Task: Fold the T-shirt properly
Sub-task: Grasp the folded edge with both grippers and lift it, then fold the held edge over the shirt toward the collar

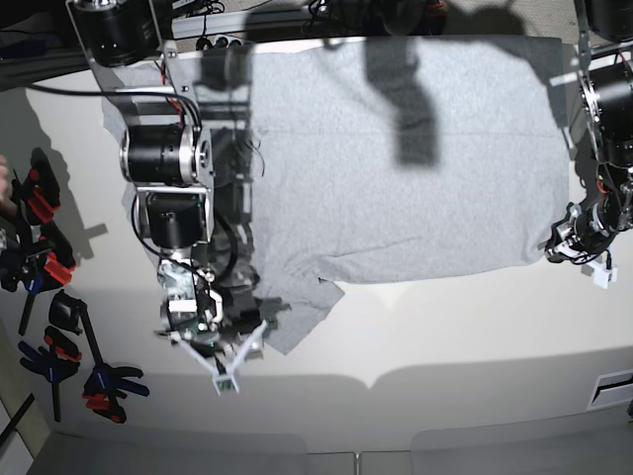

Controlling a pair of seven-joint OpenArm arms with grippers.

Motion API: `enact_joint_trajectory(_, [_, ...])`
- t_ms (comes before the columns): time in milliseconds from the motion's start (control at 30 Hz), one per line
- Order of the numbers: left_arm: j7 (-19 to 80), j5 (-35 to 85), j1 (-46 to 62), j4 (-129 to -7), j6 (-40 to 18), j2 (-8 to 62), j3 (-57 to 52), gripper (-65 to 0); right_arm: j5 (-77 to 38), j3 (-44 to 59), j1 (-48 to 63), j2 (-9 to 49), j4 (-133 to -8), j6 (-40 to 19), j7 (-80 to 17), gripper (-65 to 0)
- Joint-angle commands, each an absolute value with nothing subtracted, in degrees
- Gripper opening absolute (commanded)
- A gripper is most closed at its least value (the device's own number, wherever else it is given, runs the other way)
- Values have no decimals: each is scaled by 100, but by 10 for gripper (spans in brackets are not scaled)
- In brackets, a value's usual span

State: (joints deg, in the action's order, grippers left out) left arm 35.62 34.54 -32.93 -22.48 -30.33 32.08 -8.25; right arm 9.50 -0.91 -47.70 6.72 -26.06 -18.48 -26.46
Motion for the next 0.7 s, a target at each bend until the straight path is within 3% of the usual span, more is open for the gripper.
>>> enact_joint_trajectory(0, [3603, 3415, -3415, -2296, -3048, 3291, -821, -650, 1026, -78, -4912, 722, -2593, -1824, -2561, -360])
enact_joint_trajectory(300, [3627, 3669, -3411, -2296, -3046, 3306, -821, -650, 969, -78, -4263, 1109, -2486, -1931, -2530, -364])
enact_joint_trajectory(367, [3677, 4018, -3415, -2296, -3048, 3306, -821, -650, 836, -78, -4204, 1133, -2488, -1979, -2550, -445])
enact_joint_trajectory(433, [3677, 4394, -3417, -2296, -3048, 3306, -821, -650, 836, -78, -4189, 1122, -2488, -1979, -2534, -619])
enact_joint_trajectory(467, [3688, 4545, -3417, -2296, -3050, 3306, -821, -650, 836, -78, -4191, 1114, -2491, -1977, -2462, -650])
enact_joint_trajectory(667, [3597, 4698, -3498, -2298, -3048, 3306, -821, -650, 836, -78, -4324, 1046, -2652, -1977, -2248, -650])
